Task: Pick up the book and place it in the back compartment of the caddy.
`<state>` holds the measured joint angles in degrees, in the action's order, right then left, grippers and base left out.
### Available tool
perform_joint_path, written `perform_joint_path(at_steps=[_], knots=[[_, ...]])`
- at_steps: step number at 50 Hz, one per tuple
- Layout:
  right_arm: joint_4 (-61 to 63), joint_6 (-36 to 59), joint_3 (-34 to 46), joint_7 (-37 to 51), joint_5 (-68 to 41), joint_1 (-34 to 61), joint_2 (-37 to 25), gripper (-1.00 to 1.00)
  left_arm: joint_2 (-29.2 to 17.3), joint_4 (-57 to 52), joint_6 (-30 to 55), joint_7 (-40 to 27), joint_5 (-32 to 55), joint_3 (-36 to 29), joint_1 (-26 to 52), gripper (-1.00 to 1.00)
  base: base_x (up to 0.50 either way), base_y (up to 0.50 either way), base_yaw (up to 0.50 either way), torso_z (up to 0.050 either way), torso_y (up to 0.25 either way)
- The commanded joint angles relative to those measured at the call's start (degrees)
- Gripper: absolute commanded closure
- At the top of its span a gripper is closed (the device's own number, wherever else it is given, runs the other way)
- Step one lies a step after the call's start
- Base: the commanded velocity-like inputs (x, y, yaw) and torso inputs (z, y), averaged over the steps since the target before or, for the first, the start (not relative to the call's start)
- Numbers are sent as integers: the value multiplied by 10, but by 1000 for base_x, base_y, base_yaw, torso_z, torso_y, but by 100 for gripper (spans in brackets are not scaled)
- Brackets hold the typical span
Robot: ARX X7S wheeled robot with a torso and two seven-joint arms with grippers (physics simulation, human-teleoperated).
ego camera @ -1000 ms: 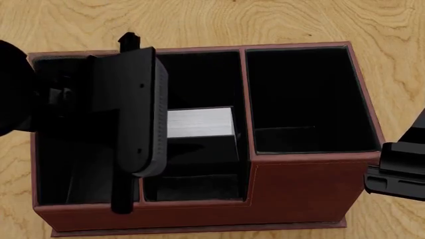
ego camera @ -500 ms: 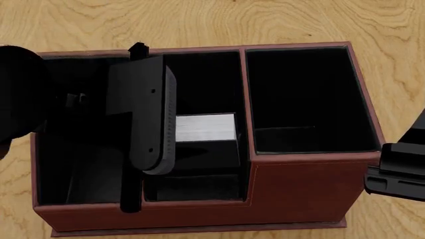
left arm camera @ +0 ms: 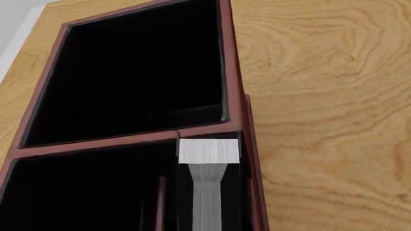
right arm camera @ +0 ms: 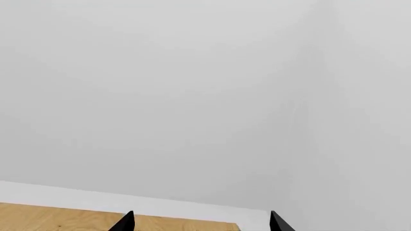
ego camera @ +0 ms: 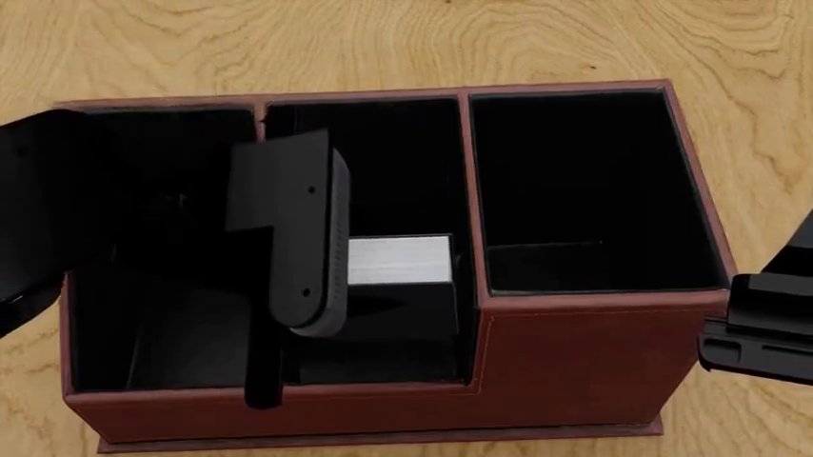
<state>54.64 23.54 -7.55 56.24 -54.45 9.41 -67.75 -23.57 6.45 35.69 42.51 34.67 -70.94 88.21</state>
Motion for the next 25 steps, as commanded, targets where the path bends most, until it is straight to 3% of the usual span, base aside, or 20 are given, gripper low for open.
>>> perform_joint_path(at_steps=[1,25], knots=[[-3,3,13,0,0,14,2,-100,11,24,-15,-4,6,6,-5,100,0,0,0,0,0],[-7,20,37,3,-12,53,-2,-100,42,101,-62,18,-16,-7,-21,100,0,0,0,0,1]])
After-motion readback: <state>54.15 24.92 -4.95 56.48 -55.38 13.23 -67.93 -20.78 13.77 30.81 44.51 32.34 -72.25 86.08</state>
